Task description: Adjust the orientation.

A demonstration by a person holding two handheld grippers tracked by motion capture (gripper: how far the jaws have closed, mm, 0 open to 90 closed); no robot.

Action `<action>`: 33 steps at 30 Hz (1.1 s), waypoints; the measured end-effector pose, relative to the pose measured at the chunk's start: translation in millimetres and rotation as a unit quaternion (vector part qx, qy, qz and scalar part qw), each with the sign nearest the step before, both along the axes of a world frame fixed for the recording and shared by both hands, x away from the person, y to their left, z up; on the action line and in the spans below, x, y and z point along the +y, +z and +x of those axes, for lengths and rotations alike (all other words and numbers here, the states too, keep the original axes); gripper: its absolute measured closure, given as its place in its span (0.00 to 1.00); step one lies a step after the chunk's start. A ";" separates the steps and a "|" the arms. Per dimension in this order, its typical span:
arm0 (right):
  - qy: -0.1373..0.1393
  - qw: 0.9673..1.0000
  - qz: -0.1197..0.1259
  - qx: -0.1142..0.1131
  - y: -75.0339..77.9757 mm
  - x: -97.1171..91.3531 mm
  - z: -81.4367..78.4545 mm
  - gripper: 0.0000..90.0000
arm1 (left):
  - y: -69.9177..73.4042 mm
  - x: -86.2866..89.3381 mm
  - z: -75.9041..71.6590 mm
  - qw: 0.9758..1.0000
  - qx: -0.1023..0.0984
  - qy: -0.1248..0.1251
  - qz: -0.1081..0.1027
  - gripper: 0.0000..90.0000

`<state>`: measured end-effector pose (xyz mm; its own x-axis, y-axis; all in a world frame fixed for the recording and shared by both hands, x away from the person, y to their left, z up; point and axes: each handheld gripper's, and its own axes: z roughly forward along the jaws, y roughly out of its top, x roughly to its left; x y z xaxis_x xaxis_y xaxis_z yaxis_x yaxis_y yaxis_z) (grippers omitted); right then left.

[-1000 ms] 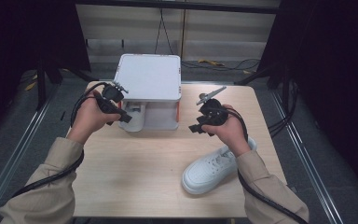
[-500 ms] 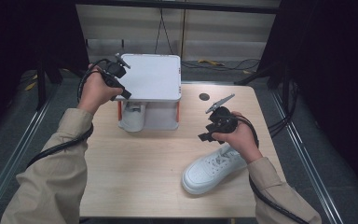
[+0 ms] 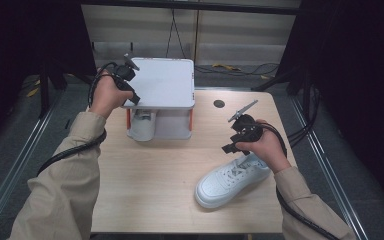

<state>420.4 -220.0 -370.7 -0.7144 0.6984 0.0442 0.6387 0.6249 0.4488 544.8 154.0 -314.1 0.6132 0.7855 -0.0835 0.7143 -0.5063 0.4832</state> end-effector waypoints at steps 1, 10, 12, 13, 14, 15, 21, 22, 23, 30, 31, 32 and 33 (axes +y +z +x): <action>-0.004 1.000 0.001 0.000 -0.7 -2.3 -0.5 0.49 | -0.2 -0.4 -0.6 1.000 0.000 0.002 0.000 1.00; -0.009 1.000 -0.010 0.002 4.4 -18.0 -8.6 0.49 | 0.2 -2.4 -1.6 1.000 0.001 -0.002 0.003 1.00; -0.012 1.000 -0.011 0.000 7.0 -23.8 -10.6 0.49 | -0.2 -2.0 -2.1 1.000 0.001 0.000 -0.001 1.00; -0.011 1.000 -0.011 -0.001 7.4 -26.0 -11.2 0.49 | -0.3 -1.4 -2.0 1.000 -0.001 -0.002 -0.001 1.00; -0.015 1.000 -0.013 0.000 8.1 -28.6 -12.3 0.49 | -0.5 -1.0 -2.2 1.000 0.000 -0.001 -0.003 1.00; -0.014 1.000 -0.015 0.000 8.5 -31.7 -13.3 0.49 | -0.8 -0.4 -2.2 1.000 -0.002 0.000 -0.004 1.00; -0.022 0.999 -0.028 0.004 9.3 -48.6 -20.5 0.48 | -1.3 0.2 -3.0 1.000 -0.002 0.002 -0.009 1.00; -0.025 0.999 -0.028 0.010 8.5 -50.5 -21.4 0.47 | -1.3 0.4 -3.0 1.000 -0.003 0.003 -0.008 1.00; -0.026 0.999 -0.032 0.013 7.6 -51.7 -22.4 0.47 | -1.4 0.3 -3.3 1.000 -0.004 0.005 -0.009 1.00; -0.013 0.999 -0.041 0.023 3.9 -54.3 -30.5 0.47 | -1.3 -1.8 -4.8 1.000 -0.009 0.006 -0.003 1.00; -0.014 0.999 -0.043 0.023 3.3 -54.9 -31.1 0.47 | -1.3 -1.7 -5.0 1.000 -0.009 0.004 -0.003 1.00; -0.013 0.999 -0.045 0.024 2.2 -55.8 -31.4 0.47 | -1.4 -1.4 -5.2 1.000 -0.011 0.003 -0.003 1.00; -0.014 0.999 -0.044 0.025 1.3 -56.6 -32.3 0.47 | -1.7 -1.2 -5.5 1.000 -0.011 0.005 -0.006 1.00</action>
